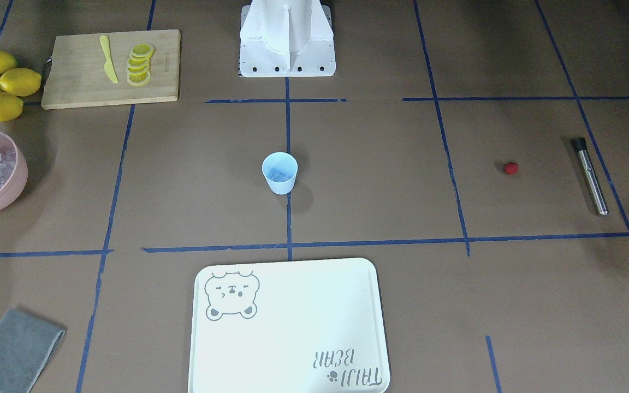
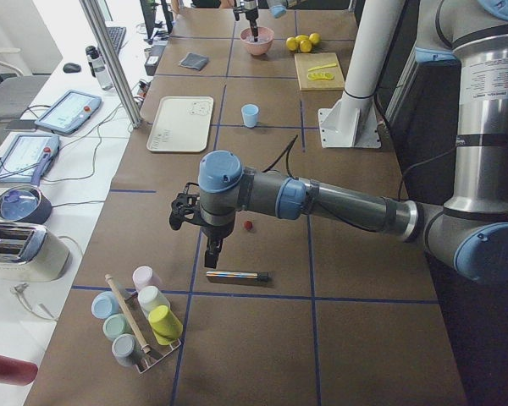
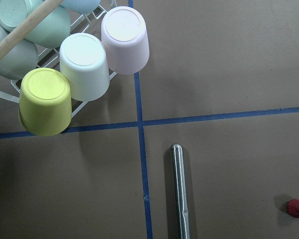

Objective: Mash ice and strawberries in cup
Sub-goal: 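Lower the right gripper into the bowl and grasp a third ice cube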

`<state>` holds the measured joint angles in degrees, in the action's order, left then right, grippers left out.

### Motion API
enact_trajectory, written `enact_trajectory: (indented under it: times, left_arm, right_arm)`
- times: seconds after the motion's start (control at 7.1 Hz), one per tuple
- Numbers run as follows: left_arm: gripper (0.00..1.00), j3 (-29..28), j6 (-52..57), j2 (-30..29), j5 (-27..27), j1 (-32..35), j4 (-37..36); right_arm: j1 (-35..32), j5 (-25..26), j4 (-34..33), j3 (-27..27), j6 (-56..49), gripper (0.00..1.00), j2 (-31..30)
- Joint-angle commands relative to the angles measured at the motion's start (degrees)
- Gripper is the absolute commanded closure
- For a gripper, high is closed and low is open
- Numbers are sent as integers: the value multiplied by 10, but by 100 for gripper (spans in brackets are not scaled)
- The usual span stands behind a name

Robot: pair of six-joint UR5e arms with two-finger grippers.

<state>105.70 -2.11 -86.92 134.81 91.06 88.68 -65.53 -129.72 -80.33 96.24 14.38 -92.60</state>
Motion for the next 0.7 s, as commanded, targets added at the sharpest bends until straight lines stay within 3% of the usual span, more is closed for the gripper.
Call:
enact_trajectory:
  times: [0.0,0.42,0.56]
  left_arm:
    - [0,0,0,0,0,0,0]
    - [0,0,-1,0,1,0,0]
    - [0,3,0,1,0,0,0]
  right_arm:
    - [0,0,0,2,-1,96,2]
    - [-3,0,-5,24,-1,100,-4]
    - [-16,-4,-17,58,-1,100,-17]
